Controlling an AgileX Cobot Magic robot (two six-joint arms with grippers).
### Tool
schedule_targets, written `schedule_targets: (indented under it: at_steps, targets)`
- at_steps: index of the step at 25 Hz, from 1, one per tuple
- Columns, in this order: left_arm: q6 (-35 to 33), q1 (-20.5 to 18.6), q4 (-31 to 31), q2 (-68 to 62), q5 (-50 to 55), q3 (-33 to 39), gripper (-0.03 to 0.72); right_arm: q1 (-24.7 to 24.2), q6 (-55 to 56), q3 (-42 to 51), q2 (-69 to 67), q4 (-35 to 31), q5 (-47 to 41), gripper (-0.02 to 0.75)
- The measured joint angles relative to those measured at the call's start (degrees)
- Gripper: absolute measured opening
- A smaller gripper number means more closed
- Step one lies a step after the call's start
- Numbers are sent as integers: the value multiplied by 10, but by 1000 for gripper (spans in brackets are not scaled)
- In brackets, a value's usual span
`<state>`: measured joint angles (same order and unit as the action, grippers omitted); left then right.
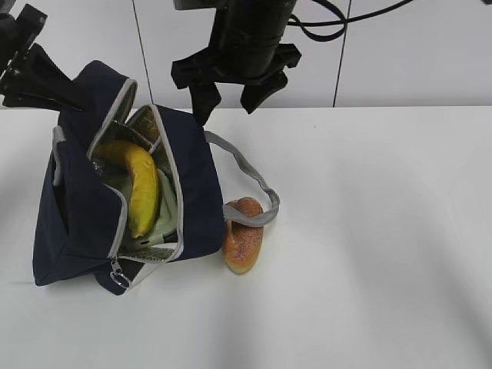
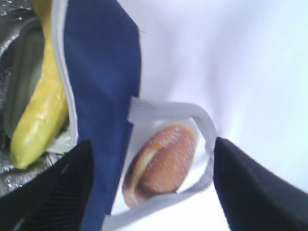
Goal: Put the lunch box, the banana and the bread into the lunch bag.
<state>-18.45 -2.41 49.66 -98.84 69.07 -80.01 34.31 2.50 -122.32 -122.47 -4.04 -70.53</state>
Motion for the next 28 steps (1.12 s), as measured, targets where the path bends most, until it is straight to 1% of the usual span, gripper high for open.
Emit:
schedule_targets:
  at_steps: [4, 10, 13, 16, 19, 21, 28]
  targets:
    - [0, 0, 0, 0, 0, 0, -14, -3, 6, 69, 52, 13, 0, 595]
    - [0, 0, 0, 0, 0, 0, -14, -3, 31, 241, 147, 14, 0, 594]
    - [0, 0, 0, 0, 0, 0, -14, -3, 39, 334, 192, -2, 16, 594]
    - [0, 0, 0, 0, 0, 0, -14, -3, 41, 415, 218, -32, 62, 594]
    - [0, 0, 0, 0, 0, 0, -14, -3, 41, 453, 219, -63, 118, 594]
    - [0, 0, 0, 0, 0, 0, -14, -3, 41, 458, 214, -72, 142, 594]
    - [0, 0, 0, 0, 0, 0, -14, -3, 39, 459, 154, -88, 178, 594]
